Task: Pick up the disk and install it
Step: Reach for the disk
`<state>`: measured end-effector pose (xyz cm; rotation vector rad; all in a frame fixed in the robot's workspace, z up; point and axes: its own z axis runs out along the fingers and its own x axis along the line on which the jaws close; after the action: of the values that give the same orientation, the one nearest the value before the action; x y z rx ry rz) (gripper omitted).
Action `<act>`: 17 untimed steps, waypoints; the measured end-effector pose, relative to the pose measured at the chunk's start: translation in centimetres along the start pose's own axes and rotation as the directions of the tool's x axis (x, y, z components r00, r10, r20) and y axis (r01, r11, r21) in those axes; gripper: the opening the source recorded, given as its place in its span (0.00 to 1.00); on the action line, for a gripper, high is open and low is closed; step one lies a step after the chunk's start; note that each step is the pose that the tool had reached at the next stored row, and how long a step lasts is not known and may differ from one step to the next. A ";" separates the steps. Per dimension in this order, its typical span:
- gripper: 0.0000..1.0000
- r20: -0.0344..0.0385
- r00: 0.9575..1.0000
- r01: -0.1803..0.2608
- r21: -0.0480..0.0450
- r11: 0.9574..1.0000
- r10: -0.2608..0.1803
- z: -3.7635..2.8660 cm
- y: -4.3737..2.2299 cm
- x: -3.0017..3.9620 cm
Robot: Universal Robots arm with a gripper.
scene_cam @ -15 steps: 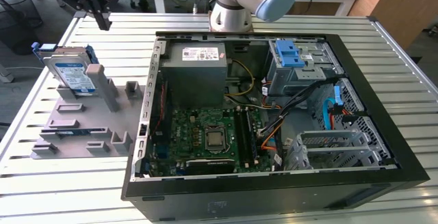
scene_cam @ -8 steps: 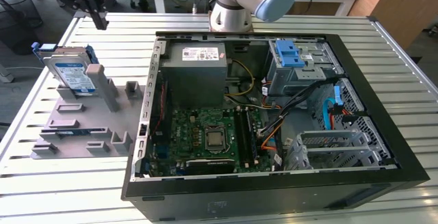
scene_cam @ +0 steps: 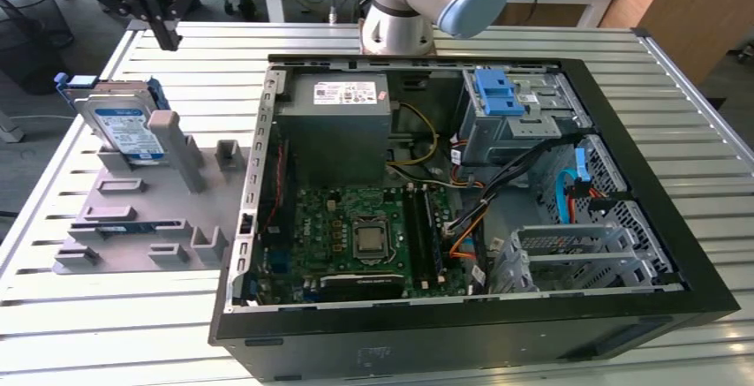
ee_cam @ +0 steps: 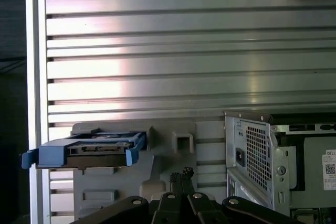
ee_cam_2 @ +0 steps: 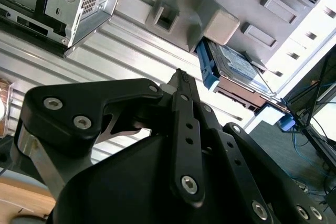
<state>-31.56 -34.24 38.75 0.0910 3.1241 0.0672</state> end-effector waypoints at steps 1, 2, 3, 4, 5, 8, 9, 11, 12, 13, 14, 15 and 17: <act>0.11 0.000 1.000 0.000 0.000 1.000 0.000 0.00 0.00 0.00; 0.11 0.000 1.000 0.000 0.000 1.000 0.000 -0.01 0.00 0.01; 0.11 0.000 1.000 0.000 0.000 1.000 0.000 0.00 0.00 0.02; 0.11 0.000 1.000 0.000 0.000 1.000 0.000 0.00 0.00 0.02; 0.11 0.000 1.000 0.000 0.000 1.000 0.000 0.00 0.00 0.02; 0.11 0.000 1.000 0.000 0.000 1.000 0.000 -0.01 -0.01 0.12; 0.11 0.000 1.000 0.000 0.000 1.000 0.000 -0.01 -0.01 0.17; 0.11 0.000 1.000 0.000 0.000 1.000 0.000 -0.01 -0.02 0.31; 0.11 0.000 1.000 0.000 0.000 1.000 0.000 -0.01 -0.02 0.38; 0.11 0.000 1.000 0.000 0.000 1.000 0.000 -0.01 -0.03 0.46; 0.11 0.000 1.000 0.000 0.000 1.000 0.000 -0.01 -0.03 0.54; 0.11 0.000 1.000 0.000 0.000 1.000 0.000 -0.01 -0.03 0.62; 0.11 0.000 1.000 0.000 0.000 1.000 0.000 -0.01 -0.05 0.79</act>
<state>-32.34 -34.24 38.75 0.0912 3.1241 0.0672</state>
